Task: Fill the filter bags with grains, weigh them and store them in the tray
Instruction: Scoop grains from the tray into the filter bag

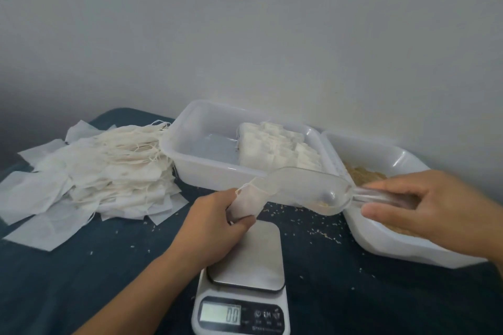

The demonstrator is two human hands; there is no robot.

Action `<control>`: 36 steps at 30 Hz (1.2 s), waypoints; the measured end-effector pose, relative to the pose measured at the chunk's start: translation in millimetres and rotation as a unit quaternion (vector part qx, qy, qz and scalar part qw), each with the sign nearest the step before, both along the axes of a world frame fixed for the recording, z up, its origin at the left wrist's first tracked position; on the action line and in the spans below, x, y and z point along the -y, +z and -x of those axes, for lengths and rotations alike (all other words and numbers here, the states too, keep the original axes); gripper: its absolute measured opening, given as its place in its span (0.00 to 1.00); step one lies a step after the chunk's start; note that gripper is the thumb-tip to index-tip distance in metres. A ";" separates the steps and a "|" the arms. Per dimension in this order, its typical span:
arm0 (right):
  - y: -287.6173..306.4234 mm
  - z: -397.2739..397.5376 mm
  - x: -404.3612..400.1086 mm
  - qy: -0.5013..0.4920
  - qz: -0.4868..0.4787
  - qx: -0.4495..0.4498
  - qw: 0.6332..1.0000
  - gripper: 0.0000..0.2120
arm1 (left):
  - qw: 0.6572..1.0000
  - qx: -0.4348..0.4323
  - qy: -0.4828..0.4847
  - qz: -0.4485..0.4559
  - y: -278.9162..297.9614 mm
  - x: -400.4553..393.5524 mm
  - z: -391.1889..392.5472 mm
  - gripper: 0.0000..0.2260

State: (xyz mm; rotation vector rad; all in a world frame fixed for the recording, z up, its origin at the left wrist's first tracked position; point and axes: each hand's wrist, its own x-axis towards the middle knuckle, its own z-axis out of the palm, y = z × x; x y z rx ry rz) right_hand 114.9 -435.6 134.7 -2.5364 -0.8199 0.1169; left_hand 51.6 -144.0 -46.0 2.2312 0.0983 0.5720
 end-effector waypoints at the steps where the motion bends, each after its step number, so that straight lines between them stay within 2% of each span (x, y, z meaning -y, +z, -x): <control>1: 3.1 1.9 -1.9 0.003 0.010 0.005 1.000 0.14 | 1.000 -0.001 0.001 -0.002 -0.4 -0.2 -0.1 0.08; 4: 11.3 8.4 -6.7 0.012 0.038 0.047 0.998 0.15 | 1.000 0.002 -0.006 -0.016 0.3 -0.2 -0.2 0.09; 8: 19.3 11.1 -12.8 0.006 0.125 0.136 0.983 0.19 | 0.999 -0.005 -0.018 -0.036 3.1 1.6 0.8 0.17; 11: 25.9 11.9 -18.1 -0.004 0.170 0.186 0.968 0.17 | 0.999 -0.009 -0.013 -0.039 1.8 1.6 0.1 0.16; 16: 31.0 10.0 -19.5 -0.004 0.199 0.224 0.954 0.18 | 1.000 -0.004 -0.013 -0.029 -1.0 0.5 -1.1 0.16; 22: 29.9 11.2 -18.5 -0.017 0.206 0.215 0.954 0.17 | 1.000 -0.003 -0.011 -0.026 -1.2 0.3 -1.9 0.15; 26: 25.5 14.4 -16.8 -0.027 0.175 0.175 0.968 0.17 | 1.000 0.001 -0.008 -0.005 -1.6 1.4 -1.8 0.14; 30: 1.1 8.8 -8.8 -0.019 0.043 0.060 0.997 0.13 | 0.999 0.002 -0.002 0.046 1.9 2.1 -1.0 0.11; 33: -37.6 -3.9 -0.1 -0.036 -0.034 -0.009 0.999 0.20 | 0.997 0.002 0.006 0.077 4.8 2.2 -1.0 0.14; 36: -73.3 -6.2 -4.3 -0.062 -0.117 -0.021 0.991 0.23 | 0.994 -0.008 0.005 0.106 5.3 2.2 -1.3 0.15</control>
